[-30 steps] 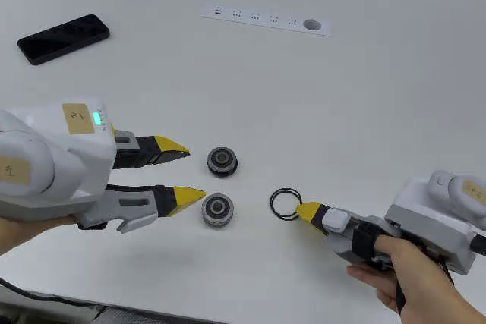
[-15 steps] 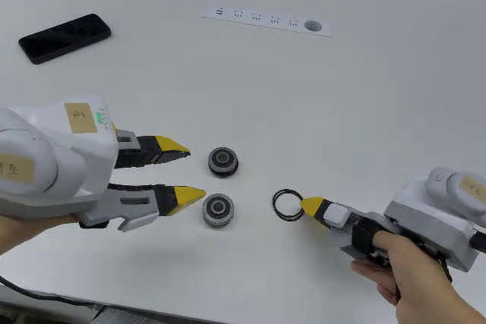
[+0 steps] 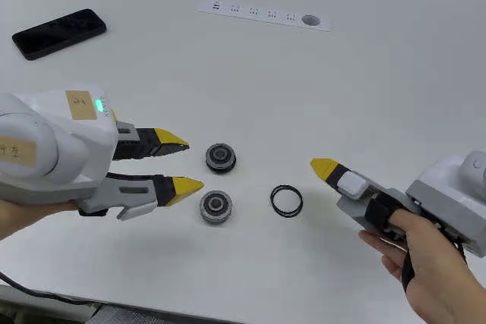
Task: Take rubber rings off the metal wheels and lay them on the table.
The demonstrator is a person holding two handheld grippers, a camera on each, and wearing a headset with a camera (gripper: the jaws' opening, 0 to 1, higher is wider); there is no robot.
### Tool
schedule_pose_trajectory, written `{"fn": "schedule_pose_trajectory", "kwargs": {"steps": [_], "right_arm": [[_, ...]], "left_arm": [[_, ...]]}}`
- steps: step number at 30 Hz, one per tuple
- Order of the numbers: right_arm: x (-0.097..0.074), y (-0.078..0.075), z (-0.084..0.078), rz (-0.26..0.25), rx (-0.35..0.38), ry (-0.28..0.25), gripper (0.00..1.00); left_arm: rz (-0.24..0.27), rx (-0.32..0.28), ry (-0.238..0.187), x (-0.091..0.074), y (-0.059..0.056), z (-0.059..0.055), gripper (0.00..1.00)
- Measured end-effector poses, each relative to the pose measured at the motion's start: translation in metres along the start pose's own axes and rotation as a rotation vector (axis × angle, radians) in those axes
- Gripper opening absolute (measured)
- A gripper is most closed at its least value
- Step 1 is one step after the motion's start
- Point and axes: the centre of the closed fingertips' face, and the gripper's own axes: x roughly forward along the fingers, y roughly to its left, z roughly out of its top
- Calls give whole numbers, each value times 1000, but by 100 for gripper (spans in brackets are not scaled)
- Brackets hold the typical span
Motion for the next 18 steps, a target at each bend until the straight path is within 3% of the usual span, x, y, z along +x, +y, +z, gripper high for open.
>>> {"fn": "schedule_pose_trajectory", "kwargs": {"steps": [10,18], "right_arm": [[5,22,-7,68,-50,19,19],[14,37,-9,120,-35,36,19]], "left_arm": [[-21,-5,-1,23,15,4,28],[-54,-21,45,48,26,-9,26]]}}
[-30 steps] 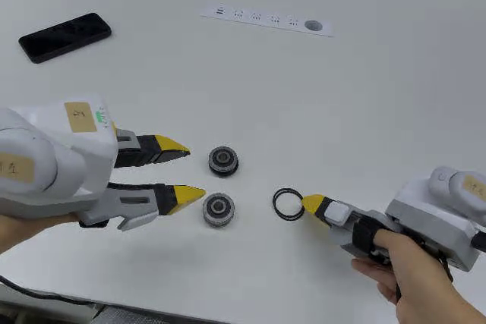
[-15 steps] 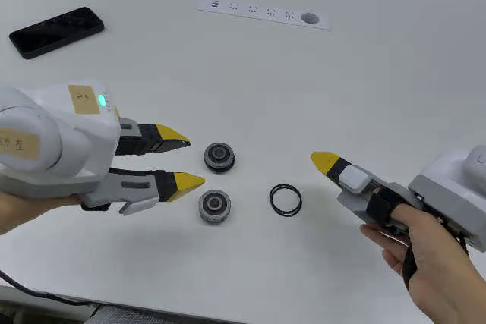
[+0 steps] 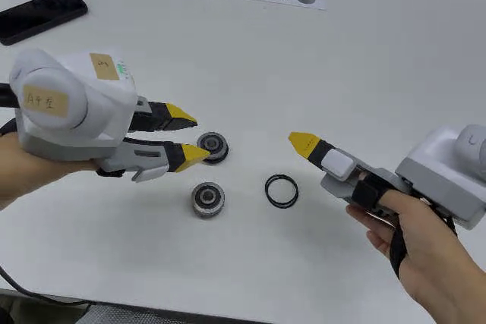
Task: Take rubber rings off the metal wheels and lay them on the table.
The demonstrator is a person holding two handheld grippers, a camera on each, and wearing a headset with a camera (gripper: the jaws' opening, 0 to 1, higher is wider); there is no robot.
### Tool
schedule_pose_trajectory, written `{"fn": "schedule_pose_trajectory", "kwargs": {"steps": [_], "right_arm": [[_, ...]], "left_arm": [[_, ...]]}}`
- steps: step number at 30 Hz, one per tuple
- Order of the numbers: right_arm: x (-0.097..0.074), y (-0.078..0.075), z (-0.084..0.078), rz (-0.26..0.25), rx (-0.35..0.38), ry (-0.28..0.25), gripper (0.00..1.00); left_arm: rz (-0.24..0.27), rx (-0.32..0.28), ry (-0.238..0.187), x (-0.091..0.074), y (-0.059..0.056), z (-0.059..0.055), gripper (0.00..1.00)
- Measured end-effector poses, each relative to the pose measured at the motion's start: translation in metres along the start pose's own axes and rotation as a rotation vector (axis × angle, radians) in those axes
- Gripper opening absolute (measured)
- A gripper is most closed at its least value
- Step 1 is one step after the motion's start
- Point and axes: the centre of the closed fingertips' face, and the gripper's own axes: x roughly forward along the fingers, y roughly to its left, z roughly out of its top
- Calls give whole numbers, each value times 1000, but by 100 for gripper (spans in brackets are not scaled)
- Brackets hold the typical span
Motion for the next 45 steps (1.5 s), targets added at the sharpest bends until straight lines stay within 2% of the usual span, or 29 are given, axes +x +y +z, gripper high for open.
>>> {"fn": "schedule_pose_trajectory", "kwargs": {"steps": [5,7,8,15,19,26,37,41,43,45], "right_arm": [[6,3,-2,18,8,13,19],[8,6,-1,35,36,9,19],[9,5,-2,40,58,11,19],[15,0,0,45,69,16,19],[18,-1,0,51,72,18,19],[20,-2,1,54,82,17,18],[19,-8,0,46,102,10,18],[19,-9,-2,42,109,11,18],[20,-8,-2,44,110,12,18],[21,-6,-3,49,110,14,18]], "left_arm": [[-15,1,27,12,4,-5,26],[-21,2,32,16,5,-6,25],[-29,1,39,18,5,-8,25],[-47,-1,68,29,7,-14,24],[-61,7,81,31,5,-18,22],[-49,21,87,31,7,-19,17],[-58,1,91,32,6,-23,17],[-63,11,94,34,6,-22,16],[-76,24,109,34,4,-24,14],[-74,34,101,36,5,-22,14]]}}
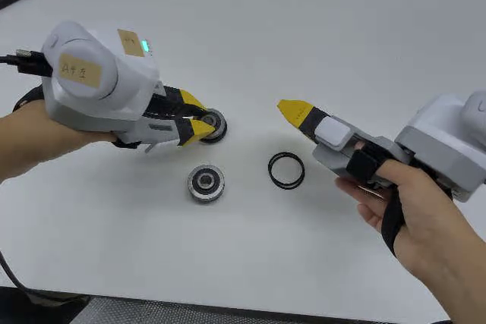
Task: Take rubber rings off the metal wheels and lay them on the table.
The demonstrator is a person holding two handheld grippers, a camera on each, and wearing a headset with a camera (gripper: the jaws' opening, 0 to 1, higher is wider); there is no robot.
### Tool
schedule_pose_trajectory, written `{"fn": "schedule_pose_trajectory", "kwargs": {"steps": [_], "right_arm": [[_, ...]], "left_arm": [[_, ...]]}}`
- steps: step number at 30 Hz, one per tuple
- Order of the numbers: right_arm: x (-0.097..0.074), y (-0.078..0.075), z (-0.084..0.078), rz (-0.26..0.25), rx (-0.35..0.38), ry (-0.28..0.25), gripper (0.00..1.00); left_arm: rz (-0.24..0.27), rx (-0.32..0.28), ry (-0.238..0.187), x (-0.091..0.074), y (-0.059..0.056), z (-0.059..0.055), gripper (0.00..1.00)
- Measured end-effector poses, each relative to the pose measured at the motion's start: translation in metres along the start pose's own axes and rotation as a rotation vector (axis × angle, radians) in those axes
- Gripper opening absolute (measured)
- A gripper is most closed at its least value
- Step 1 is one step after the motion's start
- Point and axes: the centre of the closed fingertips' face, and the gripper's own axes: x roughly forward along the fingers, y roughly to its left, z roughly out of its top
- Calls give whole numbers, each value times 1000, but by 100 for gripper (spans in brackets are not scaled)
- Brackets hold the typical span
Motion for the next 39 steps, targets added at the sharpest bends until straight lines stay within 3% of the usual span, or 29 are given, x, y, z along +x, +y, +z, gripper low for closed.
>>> {"fn": "schedule_pose_trajectory", "kwargs": {"steps": [7,18,31,39], "right_arm": [[7,7,-5,25,2,20,18],[29,23,-25,98,-18,100,27],[45,27,-47,132,-22,191,45],[51,31,-55,148,-39,234,50]], "left_arm": [[-3,30,9,0,1,-1,13],[-23,77,25,-1,1,-2,13],[-36,73,13,-2,1,-2,13],[-42,74,9,-3,-2,0,13]]}}
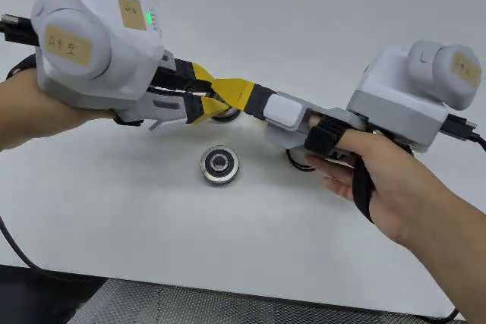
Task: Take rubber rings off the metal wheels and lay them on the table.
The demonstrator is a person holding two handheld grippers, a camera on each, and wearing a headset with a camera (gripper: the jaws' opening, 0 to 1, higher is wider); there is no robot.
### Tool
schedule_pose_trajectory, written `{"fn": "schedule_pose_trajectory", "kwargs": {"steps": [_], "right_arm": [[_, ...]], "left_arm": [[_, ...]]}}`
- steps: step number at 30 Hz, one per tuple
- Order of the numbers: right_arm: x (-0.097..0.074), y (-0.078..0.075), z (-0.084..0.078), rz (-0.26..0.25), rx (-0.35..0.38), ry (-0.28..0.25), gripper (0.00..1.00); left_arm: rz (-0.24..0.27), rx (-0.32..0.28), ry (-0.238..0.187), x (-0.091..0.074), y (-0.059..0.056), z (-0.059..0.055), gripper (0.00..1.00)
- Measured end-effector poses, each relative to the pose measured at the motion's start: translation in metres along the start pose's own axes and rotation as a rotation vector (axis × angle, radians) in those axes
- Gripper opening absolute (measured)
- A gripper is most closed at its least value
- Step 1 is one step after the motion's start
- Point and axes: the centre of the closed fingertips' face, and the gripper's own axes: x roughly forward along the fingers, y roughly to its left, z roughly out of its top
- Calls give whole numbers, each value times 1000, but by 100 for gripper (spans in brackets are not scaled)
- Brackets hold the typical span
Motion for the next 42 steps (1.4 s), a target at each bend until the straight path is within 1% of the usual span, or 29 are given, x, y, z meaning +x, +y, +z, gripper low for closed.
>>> {"fn": "schedule_pose_trajectory", "kwargs": {"steps": [4,9,16,20,21,24,28,30,33,34,37,42], "right_arm": [[2,-1,-1,-7,11,0,51],[4,-1,-1,-1,23,10,51],[5,-3,-3,-12,21,20,51],[5,-1,-4,-11,21,29,51],[5,1,-7,1,29,42,50],[4,2,-8,-4,22,39,50],[4,3,-8,-2,31,35,50],[4,2,-8,-11,22,39,49],[5,2,-8,-6,26,36,49],[5,4,-7,6,32,28,49],[3,3,-6,4,24,35,48],[1,2,-5,3,31,33,45]], "left_arm": [[-8,-1,-2,0,0,1,13],[-8,-2,-1,0,-1,2,13],[-10,-5,1,0,-3,3,13],[-9,-6,2,0,-2,3,13],[-8,-6,1,0,-2,3,13],[-9,-7,1,0,-2,2,13],[-10,-6,2,0,-1,2,13],[-9,-7,1,0,-1,2,13],[-9,-6,1,0,-1,1,13],[-9,-6,2,0,-1,1,13],[-9,-6,2,0,0,1,13],[-8,-8,-1,0,0,1,13]]}}
